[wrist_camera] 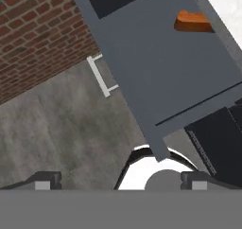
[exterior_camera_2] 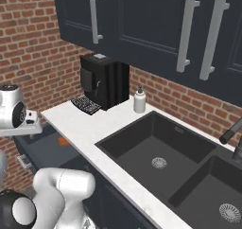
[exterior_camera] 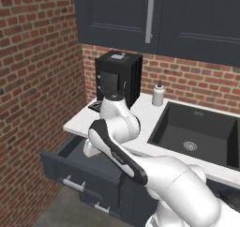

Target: Pick up the knife from the drawer and place it on the cutting board. Then place the meat from the plate to the cutting board.

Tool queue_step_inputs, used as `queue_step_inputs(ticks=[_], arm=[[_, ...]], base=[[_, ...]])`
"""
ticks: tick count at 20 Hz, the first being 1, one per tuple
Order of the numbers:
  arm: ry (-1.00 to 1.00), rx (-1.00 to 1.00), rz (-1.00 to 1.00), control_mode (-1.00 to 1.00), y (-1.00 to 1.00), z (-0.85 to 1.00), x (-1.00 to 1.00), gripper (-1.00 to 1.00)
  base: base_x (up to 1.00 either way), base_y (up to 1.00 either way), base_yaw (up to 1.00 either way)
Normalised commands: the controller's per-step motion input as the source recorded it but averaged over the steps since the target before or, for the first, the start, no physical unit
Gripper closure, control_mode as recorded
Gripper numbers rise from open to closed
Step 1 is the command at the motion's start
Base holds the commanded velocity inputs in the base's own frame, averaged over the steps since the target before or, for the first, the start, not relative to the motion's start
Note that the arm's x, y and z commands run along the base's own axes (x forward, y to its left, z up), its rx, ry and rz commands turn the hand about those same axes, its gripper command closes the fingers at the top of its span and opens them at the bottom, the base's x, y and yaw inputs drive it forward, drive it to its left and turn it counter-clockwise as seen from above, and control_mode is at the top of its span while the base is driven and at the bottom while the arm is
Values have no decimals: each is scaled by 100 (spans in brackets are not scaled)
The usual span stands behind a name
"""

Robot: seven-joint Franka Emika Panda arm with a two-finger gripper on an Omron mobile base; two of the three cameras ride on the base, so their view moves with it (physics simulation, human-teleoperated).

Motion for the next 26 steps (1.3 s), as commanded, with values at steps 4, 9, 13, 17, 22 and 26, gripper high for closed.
queue_step_inputs(ticks=[4,9,13,17,22,26], arm=[[0,0,3,-100,54,-68,47,-100],[0,-1,0,-100,38,-44,50,-100],[0,0,0,-100,25,-37,41,-100],[1,0,0,-100,27,-33,46,-100],[2,0,1,-100,22,-32,46,-100],[2,0,0,-100,25,-31,43,-100]], base=[[0,0,0],[0,0,0],[0,0,0],[0,0,0],[0,0,0],[0,0,0]])
